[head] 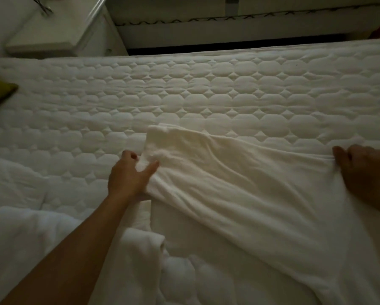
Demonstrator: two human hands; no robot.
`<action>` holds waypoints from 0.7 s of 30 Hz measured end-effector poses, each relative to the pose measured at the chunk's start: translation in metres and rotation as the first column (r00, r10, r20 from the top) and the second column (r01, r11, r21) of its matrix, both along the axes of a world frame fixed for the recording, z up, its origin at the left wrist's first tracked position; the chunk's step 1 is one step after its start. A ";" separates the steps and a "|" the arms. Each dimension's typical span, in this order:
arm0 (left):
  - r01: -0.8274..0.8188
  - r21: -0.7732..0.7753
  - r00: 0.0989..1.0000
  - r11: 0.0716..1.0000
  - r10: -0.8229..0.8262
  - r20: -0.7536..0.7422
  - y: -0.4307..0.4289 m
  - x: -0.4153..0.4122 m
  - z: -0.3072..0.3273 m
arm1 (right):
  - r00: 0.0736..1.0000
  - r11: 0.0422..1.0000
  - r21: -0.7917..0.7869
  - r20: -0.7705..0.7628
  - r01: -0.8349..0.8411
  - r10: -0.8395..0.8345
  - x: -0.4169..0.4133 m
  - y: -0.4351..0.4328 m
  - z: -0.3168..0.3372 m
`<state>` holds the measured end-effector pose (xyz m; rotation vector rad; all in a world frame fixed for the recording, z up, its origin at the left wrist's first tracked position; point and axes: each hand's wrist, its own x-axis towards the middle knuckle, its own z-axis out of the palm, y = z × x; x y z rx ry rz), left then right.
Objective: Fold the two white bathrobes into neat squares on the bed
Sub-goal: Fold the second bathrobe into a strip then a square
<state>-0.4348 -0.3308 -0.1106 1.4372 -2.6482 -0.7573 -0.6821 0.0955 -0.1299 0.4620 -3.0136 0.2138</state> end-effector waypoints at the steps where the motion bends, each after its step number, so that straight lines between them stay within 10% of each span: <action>1: 0.016 -0.113 1.000 0.993 -0.015 0.015 0.000 -0.009 0.002 | 1.000 1.000 -0.008 0.022 0.002 -0.002 -0.005 0.000 -0.002; 4: 0.203 -0.455 0.973 0.867 -0.229 -0.002 0.004 -0.049 0.011 | 0.997 0.994 -0.103 0.076 0.035 -0.027 -0.012 0.002 0.000; 8: 0.683 -0.429 0.725 0.591 -0.620 0.300 0.005 -0.111 0.004 | 0.991 0.998 -0.059 0.126 -0.028 0.035 -0.018 0.010 0.003; 11: 0.715 -0.577 0.643 0.396 -0.697 0.319 -0.005 -0.126 0.001 | 0.996 0.998 -0.023 0.065 -0.052 0.054 -0.035 0.014 0.009; 21: 0.444 -0.521 0.882 0.729 -0.458 0.110 0.015 -0.129 -0.042 | 0.999 0.999 -0.031 -0.010 0.031 -0.031 -0.058 0.023 -0.030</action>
